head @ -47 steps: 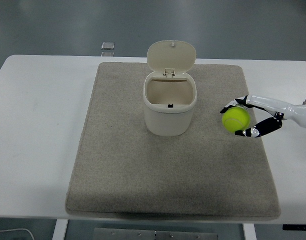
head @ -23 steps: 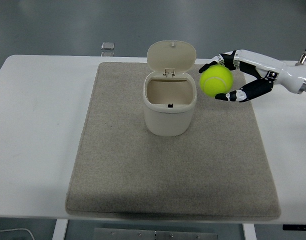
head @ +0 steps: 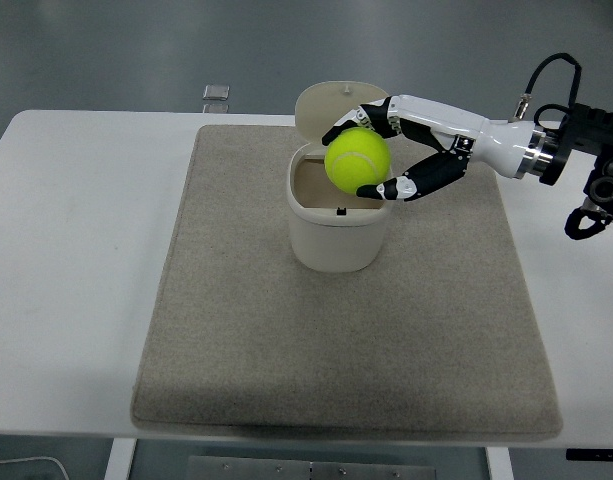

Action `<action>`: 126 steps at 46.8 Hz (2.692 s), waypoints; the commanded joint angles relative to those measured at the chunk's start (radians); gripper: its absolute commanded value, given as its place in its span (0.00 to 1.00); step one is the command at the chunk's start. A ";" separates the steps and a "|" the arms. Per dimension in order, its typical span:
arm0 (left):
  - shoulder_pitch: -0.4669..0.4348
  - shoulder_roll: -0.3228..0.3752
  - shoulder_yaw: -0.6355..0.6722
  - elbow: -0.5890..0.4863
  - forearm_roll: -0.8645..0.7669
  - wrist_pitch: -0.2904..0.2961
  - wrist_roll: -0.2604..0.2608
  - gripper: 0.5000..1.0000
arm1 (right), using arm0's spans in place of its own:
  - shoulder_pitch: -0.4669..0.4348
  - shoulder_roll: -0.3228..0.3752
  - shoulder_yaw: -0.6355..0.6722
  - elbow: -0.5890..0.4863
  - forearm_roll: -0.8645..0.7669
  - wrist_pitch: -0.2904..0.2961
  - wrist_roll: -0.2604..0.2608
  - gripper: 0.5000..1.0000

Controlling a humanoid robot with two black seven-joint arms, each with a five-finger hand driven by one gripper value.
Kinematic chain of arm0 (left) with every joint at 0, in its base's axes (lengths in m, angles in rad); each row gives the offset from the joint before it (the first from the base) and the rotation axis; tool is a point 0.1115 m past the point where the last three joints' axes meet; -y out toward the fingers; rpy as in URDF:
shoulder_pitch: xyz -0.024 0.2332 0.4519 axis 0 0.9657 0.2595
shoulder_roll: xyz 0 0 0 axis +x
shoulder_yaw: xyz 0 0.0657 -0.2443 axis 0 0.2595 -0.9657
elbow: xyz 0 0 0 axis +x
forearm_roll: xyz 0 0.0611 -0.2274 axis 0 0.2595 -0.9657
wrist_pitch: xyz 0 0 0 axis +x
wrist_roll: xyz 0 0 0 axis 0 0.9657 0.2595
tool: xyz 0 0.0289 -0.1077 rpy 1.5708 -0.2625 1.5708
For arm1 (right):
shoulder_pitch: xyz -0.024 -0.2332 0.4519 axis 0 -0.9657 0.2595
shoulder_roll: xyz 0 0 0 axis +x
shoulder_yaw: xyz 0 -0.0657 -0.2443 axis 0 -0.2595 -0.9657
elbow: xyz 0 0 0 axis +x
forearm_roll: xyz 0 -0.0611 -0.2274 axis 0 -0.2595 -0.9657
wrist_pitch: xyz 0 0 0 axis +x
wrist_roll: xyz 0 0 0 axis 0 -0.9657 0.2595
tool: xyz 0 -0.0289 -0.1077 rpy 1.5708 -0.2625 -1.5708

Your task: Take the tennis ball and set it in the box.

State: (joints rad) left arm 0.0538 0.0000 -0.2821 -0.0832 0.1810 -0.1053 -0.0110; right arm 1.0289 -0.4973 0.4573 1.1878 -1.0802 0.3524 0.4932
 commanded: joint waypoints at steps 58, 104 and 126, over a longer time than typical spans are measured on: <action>0.000 0.000 0.001 0.000 0.000 0.000 -0.001 0.98 | -0.004 0.008 -0.074 -0.020 -0.010 -0.082 -0.051 0.67; 0.000 0.000 0.000 -0.001 0.000 0.000 0.000 0.98 | -0.069 -0.196 -0.074 -0.123 0.672 0.149 -0.123 0.71; 0.000 0.000 0.000 0.000 0.000 0.000 0.000 0.98 | -0.073 -0.093 -0.092 -0.301 0.999 0.025 -0.286 0.71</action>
State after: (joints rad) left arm 0.0540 0.0000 -0.2813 -0.0828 0.1811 -0.1052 -0.0107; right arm 0.9560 -0.6125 0.3618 0.9085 -0.1013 0.3917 0.2419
